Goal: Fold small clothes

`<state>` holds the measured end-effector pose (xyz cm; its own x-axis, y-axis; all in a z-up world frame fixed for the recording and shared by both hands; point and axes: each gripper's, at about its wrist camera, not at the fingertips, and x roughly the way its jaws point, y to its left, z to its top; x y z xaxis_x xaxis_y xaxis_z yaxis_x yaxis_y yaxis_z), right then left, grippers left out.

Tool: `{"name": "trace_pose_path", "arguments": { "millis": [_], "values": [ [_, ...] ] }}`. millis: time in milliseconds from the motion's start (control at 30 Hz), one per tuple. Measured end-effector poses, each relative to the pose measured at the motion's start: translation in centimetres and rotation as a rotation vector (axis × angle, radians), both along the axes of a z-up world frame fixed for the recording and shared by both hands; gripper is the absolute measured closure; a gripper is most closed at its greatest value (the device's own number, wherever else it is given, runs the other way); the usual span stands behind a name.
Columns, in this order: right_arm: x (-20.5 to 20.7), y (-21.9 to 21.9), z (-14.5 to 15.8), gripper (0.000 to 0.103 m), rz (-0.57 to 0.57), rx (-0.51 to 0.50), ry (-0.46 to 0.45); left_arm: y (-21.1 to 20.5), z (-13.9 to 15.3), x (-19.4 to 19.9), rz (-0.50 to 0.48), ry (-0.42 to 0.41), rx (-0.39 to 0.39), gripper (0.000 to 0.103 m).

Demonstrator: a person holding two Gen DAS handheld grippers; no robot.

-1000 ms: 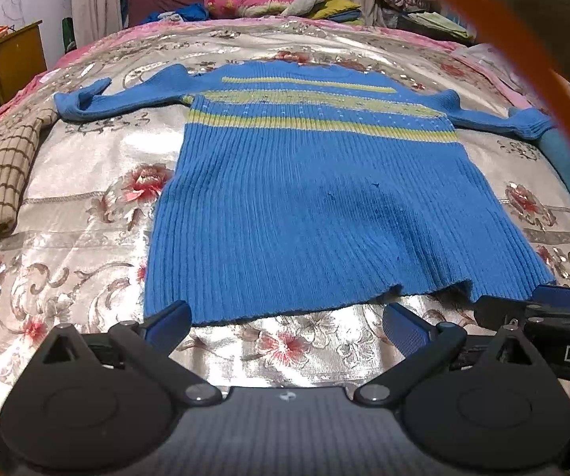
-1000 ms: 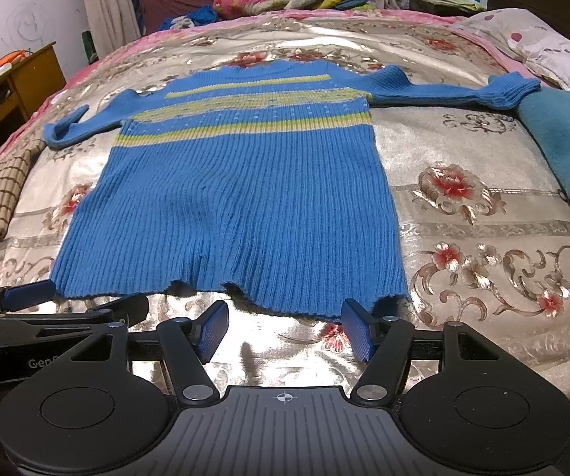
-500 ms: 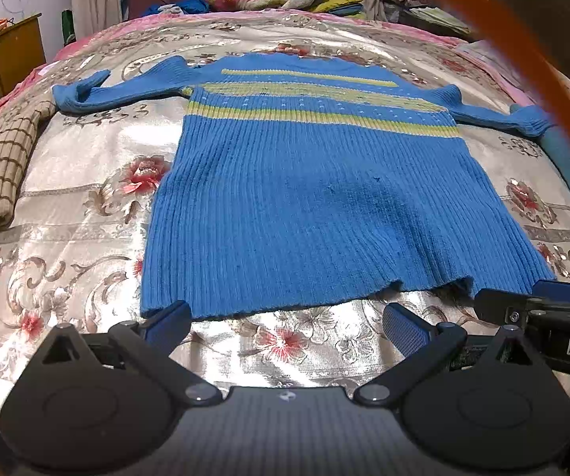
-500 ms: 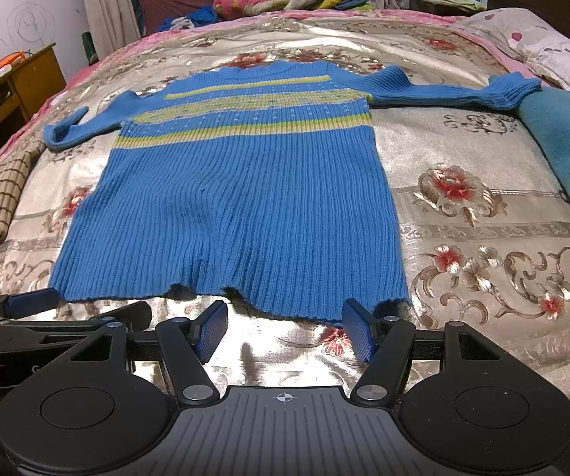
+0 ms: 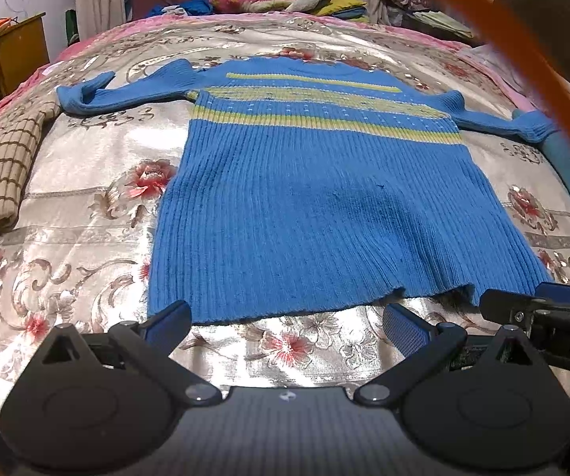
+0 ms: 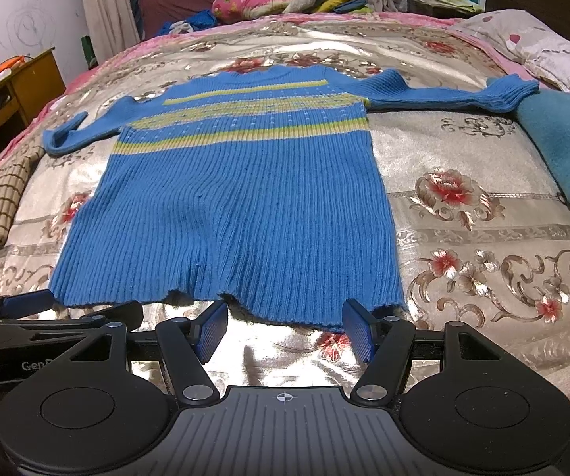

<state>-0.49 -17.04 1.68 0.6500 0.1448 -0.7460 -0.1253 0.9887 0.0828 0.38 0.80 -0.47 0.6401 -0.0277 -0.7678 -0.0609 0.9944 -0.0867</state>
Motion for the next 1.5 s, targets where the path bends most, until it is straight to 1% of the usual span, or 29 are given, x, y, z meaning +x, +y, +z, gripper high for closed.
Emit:
{"name": "trace_pose_path", "arguments": {
  "millis": [200,433,733,900,1000,1167,1233,1333,1433,1500],
  "values": [
    [0.2,-0.2,0.2,0.039,-0.005,0.005,-0.007,0.1,0.4,0.0,-0.001,-0.011,-0.006,0.000],
    [0.5,-0.4,0.2,0.039,-0.009,0.010,-0.012,-0.1,0.7,0.4,-0.014,-0.020,0.010,0.000],
    [2.2,-2.0,0.0,0.039,-0.063,0.011,-0.016,0.3,0.9,2.1,-0.008,-0.025,0.036,0.000],
    [3.3,-2.6,-0.5,0.039,-0.084,-0.012,-0.017,0.4,0.9,3.4,-0.009,-0.035,0.066,0.000],
    [3.8,-2.9,-1.1,0.039,-0.091,-0.048,-0.006,0.5,0.3,4.2,-0.008,-0.020,0.075,0.000],
    [4.6,-3.9,-2.2,0.039,-0.106,-0.065,0.036,0.7,-0.8,4.8,-0.020,0.013,0.081,0.000],
    [4.7,-4.4,-2.1,0.039,-0.107,-0.054,0.039,0.7,-0.6,4.9,-0.023,0.013,0.071,0.000],
    [5.2,-5.6,-0.9,0.039,-0.120,-0.022,0.014,0.5,0.5,5.1,-0.029,-0.019,0.059,0.000],
    [6.8,-7.2,0.3,0.039,-0.149,0.024,-0.013,-0.1,1.7,6.2,-0.044,-0.064,0.060,0.000],
    [8.2,-8.3,1.0,0.039,-0.176,0.040,-0.027,-0.6,2.2,7.3,-0.058,-0.079,0.052,0.000]
  ]
}}
